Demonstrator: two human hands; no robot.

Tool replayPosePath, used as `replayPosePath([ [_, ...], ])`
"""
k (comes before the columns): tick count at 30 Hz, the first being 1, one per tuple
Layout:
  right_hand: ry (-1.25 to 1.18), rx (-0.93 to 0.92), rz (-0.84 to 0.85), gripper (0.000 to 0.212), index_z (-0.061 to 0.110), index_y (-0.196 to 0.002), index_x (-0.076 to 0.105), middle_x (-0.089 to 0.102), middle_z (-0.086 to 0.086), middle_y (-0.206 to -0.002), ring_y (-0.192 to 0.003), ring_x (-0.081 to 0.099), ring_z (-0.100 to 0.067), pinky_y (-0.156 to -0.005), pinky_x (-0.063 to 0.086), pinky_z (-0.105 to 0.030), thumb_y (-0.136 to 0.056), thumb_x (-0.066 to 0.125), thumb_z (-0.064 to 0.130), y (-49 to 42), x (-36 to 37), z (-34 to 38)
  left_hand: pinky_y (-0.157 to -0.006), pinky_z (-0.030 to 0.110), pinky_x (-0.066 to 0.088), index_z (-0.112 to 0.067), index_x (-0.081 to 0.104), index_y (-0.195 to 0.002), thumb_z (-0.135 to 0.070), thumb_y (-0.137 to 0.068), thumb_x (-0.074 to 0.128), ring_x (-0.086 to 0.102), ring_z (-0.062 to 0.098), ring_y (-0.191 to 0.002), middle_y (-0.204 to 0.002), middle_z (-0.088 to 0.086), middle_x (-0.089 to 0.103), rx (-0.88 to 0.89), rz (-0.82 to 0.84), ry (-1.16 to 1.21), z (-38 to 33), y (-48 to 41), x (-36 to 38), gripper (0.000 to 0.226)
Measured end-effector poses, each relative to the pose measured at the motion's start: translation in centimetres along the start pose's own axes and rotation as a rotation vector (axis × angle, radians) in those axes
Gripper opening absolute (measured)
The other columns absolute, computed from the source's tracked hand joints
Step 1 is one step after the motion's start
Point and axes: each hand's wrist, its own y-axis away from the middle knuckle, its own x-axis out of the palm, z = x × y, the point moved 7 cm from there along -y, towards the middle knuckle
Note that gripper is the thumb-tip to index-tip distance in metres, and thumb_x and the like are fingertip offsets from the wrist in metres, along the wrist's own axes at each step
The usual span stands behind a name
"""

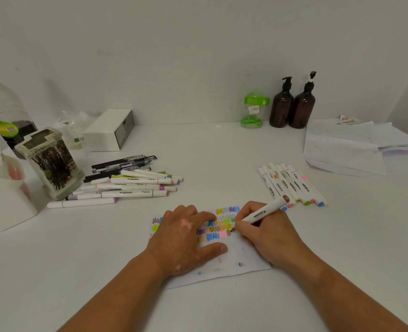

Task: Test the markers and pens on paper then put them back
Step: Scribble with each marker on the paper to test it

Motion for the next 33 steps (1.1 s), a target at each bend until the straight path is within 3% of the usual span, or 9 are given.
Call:
replayPosePath([
  [9,-0.019,-0.01,-0.016,0.014,0.023,-0.073,0.068,0.063,0.012,-0.057,-0.05,0.056,0.001,-0.043,0.039,-0.011,-0.083,0.072,0.015,-0.1,-0.1,-0.2,-0.096,0.031,0.038,-0.046,0.043,-0.138,-0.092,-0.072,0.037,0.041,0.006,-0.097,-0.106,-0.019,0.049,0.011,0.012,-0.005,-0.1,0.1,-0.2,0.081],
  [13,-0.424,0.055,-0.102,0.022,0.021,-0.073,0.067,0.06,-0.001,-0.056,-0.047,0.049,-0.011,-0.041,0.038,-0.021,-0.087,0.069,0.005,0.0,-1.3,-1.1,-0.095,0.029,0.04,-0.045,0.043,-0.136,-0.087,-0.073,0.048,0.046,0.003,-0.097,-0.108,-0.021,0.052,0.006,-0.012,0.108,-0.1,0.1,-0.7,0.075],
  [17,-0.654,0.048,-0.132,0.024,0.017,-0.068,0.066,0.059,-0.011,-0.06,-0.048,0.048,-0.017,-0.04,0.036,-0.024,-0.087,0.069,0.004,-0.2,-2.7,-0.7,-0.074,0.019,0.044,-0.041,0.045,-0.119,-0.043,-0.089,0.065,0.052,0.007,-0.086,-0.089,-0.018,0.049,-0.075,-0.128,0.401,0.8,0.3,-1.9,0.036],
  [20,-0.603,-0.028,-0.061,0.008,0.015,-0.071,0.068,0.062,-0.015,-0.064,-0.049,0.049,-0.018,-0.041,0.038,-0.025,-0.076,0.074,0.019,-0.8,-2.2,1.2,-0.065,0.034,0.052,-0.032,0.045,-0.105,-0.006,-0.096,0.047,0.052,0.017,-0.076,-0.081,-0.003,0.051,-0.16,-0.187,0.594,1.5,0.4,-2.5,0.027],
  [22,-0.616,-0.059,-0.01,0.005,0.015,-0.075,0.07,0.063,-0.015,-0.065,-0.051,0.052,-0.018,-0.042,0.041,-0.025,-0.075,0.072,0.02,-1.2,-1.4,2.2,-0.059,0.023,0.047,-0.029,0.047,-0.1,0.003,-0.097,0.039,0.05,0.014,-0.075,-0.084,-0.004,0.055,-0.196,-0.256,0.684,1.8,0.6,-3.0,0.033],
  [24,-0.691,-0.072,0.034,0.005,0.012,-0.079,0.071,0.064,-0.018,-0.067,-0.055,0.055,-0.021,-0.045,0.044,-0.027,-0.077,0.069,0.016,-1.5,-0.3,2.5,-0.063,0.009,0.045,-0.03,0.049,-0.106,0.003,-0.099,0.039,0.057,0.01,-0.083,-0.097,-0.011,0.063,-0.179,-0.325,0.714,1.6,0.9,-3.6,0.035],
  [28,-0.817,-0.056,0.005,0.008,0.013,-0.077,0.069,0.063,-0.018,-0.066,-0.054,0.053,-0.023,-0.046,0.045,-0.028,-0.072,0.069,0.02,-1.3,0.3,1.3,-0.076,0.006,0.048,-0.033,0.039,-0.141,-0.003,-0.1,0.049,0.065,0.001,-0.099,-0.121,-0.021,0.063,-0.063,-0.374,0.713,1.1,1.4,-4.3,0.051],
  [31,-0.852,-0.069,-0.034,0.016,0.012,-0.074,0.068,0.063,-0.018,-0.064,-0.05,0.052,-0.022,-0.044,0.043,-0.028,-0.068,0.074,0.026,-1.0,-0.4,0.4,-0.079,0.009,0.051,-0.035,0.038,-0.138,-0.012,-0.096,0.062,0.068,-0.001,-0.103,-0.118,-0.021,0.069,-0.099,-0.283,0.891,1.1,1.1,-3.5,0.053],
  [33,-0.852,-0.079,-0.034,0.017,0.013,-0.074,0.069,0.063,-0.017,-0.063,-0.049,0.052,-0.021,-0.043,0.043,-0.027,-0.068,0.076,0.027,-0.9,-0.7,0.3,-0.075,0.013,0.054,-0.031,0.044,-0.128,-0.019,-0.094,0.064,0.07,-0.001,-0.099,-0.11,-0.021,0.073,-0.114,-0.237,0.914,1.0,0.9,-3.0,0.041],
])
